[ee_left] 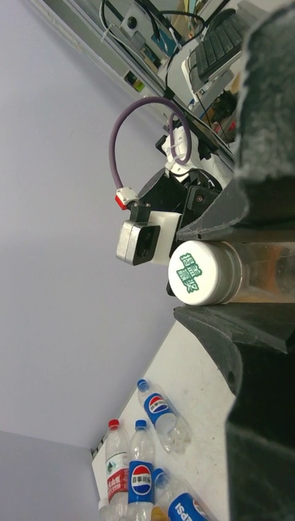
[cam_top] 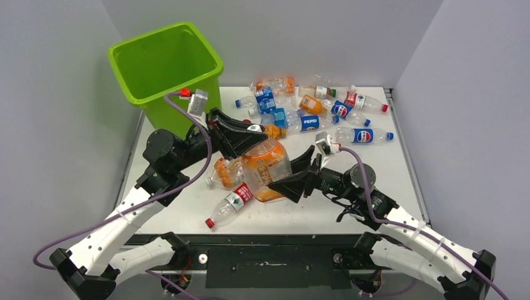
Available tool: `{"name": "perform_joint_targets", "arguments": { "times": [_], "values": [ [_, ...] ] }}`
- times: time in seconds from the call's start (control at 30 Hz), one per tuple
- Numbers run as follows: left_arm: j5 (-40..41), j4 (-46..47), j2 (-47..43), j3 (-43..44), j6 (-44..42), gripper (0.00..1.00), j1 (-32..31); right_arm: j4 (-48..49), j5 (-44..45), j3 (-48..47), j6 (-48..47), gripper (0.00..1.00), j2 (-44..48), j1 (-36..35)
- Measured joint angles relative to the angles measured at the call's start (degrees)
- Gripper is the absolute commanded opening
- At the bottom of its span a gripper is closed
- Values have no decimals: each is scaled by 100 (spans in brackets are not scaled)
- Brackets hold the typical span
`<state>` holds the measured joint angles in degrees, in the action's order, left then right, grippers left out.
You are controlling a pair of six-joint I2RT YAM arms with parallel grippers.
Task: Put the plastic bottles in the bin
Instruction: Place the plastic bottle in the trash bin.
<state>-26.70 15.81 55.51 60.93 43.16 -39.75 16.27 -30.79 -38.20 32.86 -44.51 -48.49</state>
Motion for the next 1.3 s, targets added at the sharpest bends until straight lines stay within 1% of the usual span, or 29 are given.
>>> {"name": "perform_joint_targets", "arguments": {
  "times": [0.03,0.07,0.1,0.13,0.23,0.33,0.4,0.47,0.6,0.63,0.7,0.87,1.0,1.13,1.17,1.2,1.23,1.3],
  "values": [
    [-26,-13,0,11,-48,0,-2,-11,26,0,-4,72,0,0],
    [-39,-24,0,22,-94,0,0,-17,28,0,-9,89,0,2],
    [-48,-50,0,28,-133,0,-4,-33,37,-4,-13,98,0,0],
    [-50,-90,0,37,-155,0,-7,-57,37,-11,-17,91,2,-4],
    [50,-420,0,177,-378,0,-15,-396,109,-164,-133,90,2,-33],
    [310,-1080,7,627,-793,0,142,-927,393,-417,-339,90,76,-33],
    [573,-1475,28,1060,-1071,0,461,-1268,695,-487,-452,90,264,-31],
    [922,-1711,107,1537,-1250,0,935,-1635,1067,-487,-525,89,562,-33],
    [1832,-1816,339,2267,-1471,0,1825,-2033,1886,-332,-533,90,1180,-33],
    [2151,-1762,402,2365,-1545,0,2015,-2103,2120,-240,-525,90,1353,-33],
    [2643,-1561,463,2385,-1687,0,2197,-2153,2474,-52,-498,90,1530,-31],
    [4046,-363,787,2245,-2312,0,2334,-2461,3279,634,-264,90,1792,-31],
    [4723,608,1268,2267,-2900,0,2337,-2664,3622,944,-83,90,1939,-31],
    [5209,951,1934,2601,-3397,0,2337,-2769,3862,1016,-22,90,1974,-31],
    [5362,979,2166,2741,-3532,1,2337,-2791,3939,1027,-9,90,1971,-31],
    [5460,990,2321,2815,-3635,5,2337,-2815,3998,1040,-2,90,1965,-31],
    [5536,997,2441,2874,-3705,13,2339,-2846,4048,1040,0,90,1947,-31],
    [5696,994,2741,3051,-3932,35,2341,-2933,4135,1040,20,90,1860,-31]
  ]
}}
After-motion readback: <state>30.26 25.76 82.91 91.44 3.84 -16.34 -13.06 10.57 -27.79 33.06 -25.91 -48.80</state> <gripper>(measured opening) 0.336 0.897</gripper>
